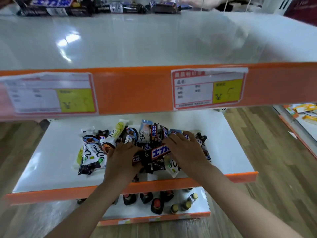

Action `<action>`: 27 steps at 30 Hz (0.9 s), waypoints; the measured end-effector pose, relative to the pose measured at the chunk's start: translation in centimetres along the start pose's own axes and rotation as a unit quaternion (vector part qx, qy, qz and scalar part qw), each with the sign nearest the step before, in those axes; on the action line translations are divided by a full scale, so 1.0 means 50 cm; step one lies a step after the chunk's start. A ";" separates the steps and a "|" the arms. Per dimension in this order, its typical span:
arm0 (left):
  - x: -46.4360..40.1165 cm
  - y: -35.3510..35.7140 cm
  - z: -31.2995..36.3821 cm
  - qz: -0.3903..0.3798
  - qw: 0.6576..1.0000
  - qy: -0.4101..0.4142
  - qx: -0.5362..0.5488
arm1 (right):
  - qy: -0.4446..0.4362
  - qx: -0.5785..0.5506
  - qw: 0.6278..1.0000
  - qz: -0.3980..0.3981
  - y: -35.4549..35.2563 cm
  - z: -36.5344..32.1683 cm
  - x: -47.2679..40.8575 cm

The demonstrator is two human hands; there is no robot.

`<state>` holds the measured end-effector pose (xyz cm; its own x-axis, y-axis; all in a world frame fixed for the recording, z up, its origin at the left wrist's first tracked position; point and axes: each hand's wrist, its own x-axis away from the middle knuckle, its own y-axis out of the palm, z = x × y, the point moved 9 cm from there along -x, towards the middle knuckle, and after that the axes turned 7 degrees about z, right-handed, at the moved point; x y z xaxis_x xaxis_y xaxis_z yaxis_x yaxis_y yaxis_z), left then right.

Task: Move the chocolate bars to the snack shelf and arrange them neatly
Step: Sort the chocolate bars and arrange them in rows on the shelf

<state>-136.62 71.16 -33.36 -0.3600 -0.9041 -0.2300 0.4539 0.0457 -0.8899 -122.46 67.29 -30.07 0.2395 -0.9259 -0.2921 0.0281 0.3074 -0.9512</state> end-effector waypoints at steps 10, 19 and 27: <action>0.038 -0.114 0.062 0.046 0.998 0.020 0.029 | 0.076 0.023 0.995 0.053 -0.129 0.007 0.067; 0.089 -0.233 0.152 0.033 0.998 0.037 0.040 | 0.098 -0.010 0.995 0.005 -0.255 -0.011 0.117; 0.161 -0.384 0.228 0.038 0.995 0.081 0.044 | 0.066 -0.048 0.996 -0.018 -0.406 -0.047 0.162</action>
<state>-138.95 58.15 -13.64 -0.4452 -0.8191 -0.3617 0.5516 0.0674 -0.8314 -123.38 53.04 -13.36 0.1099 -0.9589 -0.2616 -0.0609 0.2562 -0.9647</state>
